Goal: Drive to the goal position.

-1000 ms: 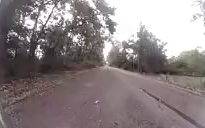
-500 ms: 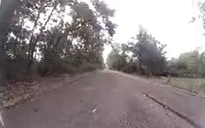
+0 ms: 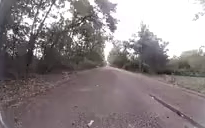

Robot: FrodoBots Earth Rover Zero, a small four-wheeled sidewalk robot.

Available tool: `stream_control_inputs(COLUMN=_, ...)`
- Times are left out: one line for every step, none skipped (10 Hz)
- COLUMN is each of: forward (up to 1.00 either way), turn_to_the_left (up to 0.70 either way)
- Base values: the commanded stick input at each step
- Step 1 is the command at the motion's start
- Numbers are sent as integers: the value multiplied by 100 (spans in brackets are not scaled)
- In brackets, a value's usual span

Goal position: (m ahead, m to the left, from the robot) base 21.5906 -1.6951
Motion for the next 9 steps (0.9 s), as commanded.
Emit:
stream_control_inputs(forward=70, turn_to_the_left=0)
stream_control_inputs(forward=70, turn_to_the_left=0)
stream_control_inputs(forward=70, turn_to_the_left=0)
stream_control_inputs(forward=70, turn_to_the_left=0)
stream_control_inputs(forward=70, turn_to_the_left=0)
stream_control_inputs(forward=70, turn_to_the_left=0)
stream_control_inputs(forward=70, turn_to_the_left=0)
stream_control_inputs(forward=70, turn_to_the_left=0)
stream_control_inputs(forward=70, turn_to_the_left=0)
